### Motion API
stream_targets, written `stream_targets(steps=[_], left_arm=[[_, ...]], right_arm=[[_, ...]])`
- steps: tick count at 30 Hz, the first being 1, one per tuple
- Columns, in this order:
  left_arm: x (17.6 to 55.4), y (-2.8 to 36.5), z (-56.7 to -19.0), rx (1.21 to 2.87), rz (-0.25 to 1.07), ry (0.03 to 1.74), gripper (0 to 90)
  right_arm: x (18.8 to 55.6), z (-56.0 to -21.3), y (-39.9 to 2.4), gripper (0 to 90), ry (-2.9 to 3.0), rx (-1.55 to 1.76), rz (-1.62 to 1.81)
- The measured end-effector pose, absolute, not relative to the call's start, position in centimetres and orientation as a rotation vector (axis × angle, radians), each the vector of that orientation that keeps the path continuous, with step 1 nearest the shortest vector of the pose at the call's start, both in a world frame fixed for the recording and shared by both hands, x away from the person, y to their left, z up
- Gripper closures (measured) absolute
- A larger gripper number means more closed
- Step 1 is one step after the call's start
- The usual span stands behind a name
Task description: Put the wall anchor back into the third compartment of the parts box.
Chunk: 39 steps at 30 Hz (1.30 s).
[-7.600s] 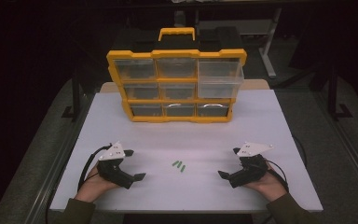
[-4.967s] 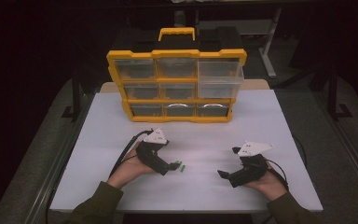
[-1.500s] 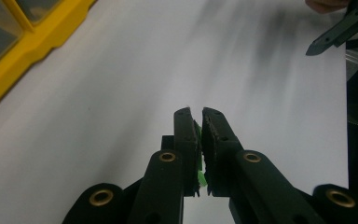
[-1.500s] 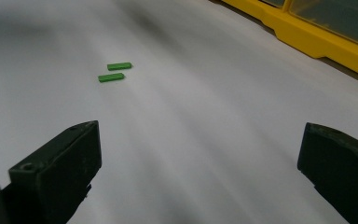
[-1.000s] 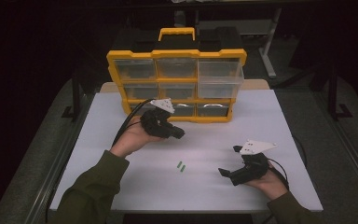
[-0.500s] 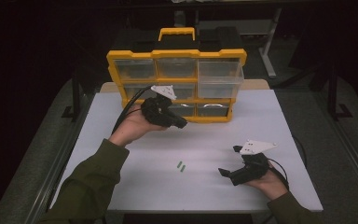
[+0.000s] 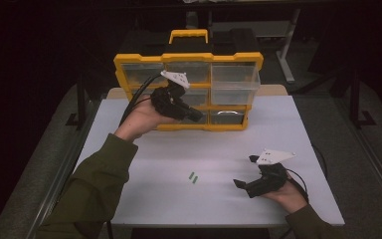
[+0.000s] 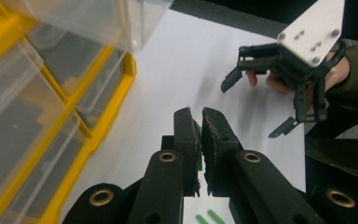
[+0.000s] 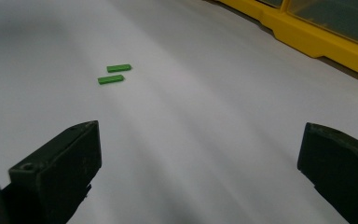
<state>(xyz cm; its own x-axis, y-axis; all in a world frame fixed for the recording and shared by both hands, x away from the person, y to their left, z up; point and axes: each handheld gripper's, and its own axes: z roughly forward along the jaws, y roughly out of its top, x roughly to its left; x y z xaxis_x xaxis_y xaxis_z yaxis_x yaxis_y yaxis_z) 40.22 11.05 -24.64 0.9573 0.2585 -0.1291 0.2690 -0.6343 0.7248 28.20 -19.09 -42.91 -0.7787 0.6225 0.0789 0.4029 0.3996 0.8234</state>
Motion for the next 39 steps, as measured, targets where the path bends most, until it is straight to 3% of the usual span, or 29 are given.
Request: stream_targets(steps=[27,39], left_arm=[[43.4,10.3,-15.7,2.243,0.065,0.374,85.6],[44.8,7.8,-14.4,2.211,0.086,0.379,85.5]], right_arm=[[28.3,-42.9,-19.2,0.0,2.415,0.929,1.332],[28.3,-42.8,-19.4,0.0,2.411,0.938,1.345]])
